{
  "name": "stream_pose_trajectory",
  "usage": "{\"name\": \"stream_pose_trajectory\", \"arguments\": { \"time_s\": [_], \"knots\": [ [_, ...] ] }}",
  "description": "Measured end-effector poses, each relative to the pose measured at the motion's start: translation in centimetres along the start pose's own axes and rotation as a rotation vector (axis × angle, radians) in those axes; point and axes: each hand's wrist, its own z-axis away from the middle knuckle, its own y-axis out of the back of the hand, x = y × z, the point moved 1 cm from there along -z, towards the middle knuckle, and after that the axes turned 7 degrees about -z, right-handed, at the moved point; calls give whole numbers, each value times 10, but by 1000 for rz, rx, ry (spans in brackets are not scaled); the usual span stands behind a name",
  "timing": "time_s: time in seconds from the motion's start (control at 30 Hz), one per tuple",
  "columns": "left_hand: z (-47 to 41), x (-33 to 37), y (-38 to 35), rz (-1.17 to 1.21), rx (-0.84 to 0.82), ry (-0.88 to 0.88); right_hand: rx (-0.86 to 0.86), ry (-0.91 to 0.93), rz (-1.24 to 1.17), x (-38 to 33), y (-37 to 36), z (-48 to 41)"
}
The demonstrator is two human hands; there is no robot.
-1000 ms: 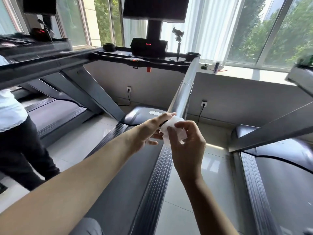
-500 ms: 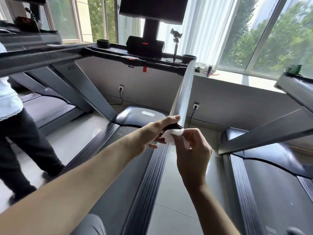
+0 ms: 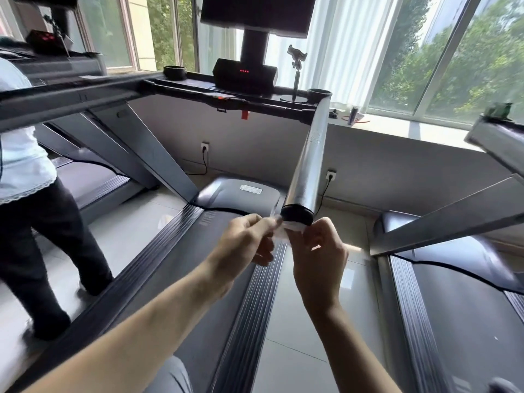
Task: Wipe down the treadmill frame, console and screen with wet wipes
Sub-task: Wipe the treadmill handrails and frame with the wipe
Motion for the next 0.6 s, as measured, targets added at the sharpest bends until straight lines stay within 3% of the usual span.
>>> {"name": "stream_pose_trajectory", "arguments": {
  "time_s": [0.1,0.2,0.37,0.5,0.6],
  "knots": [
    [1,0,-16,48,-96,-99,-4,-74,-55,1,1,0],
    [-4,8,-28,73,47,-201,-26,-70,-199,-15,11,-6],
    [-1,8,-34,-107,285,-441,-63,-5,-288,-32,22,-7],
    [3,11,-29,-105,401,-510,-125,116,-256,-40,21,-9],
    [-12,3,-28,-50,470,-481,-123,53,-268,-36,21,-14]
  ]
}}
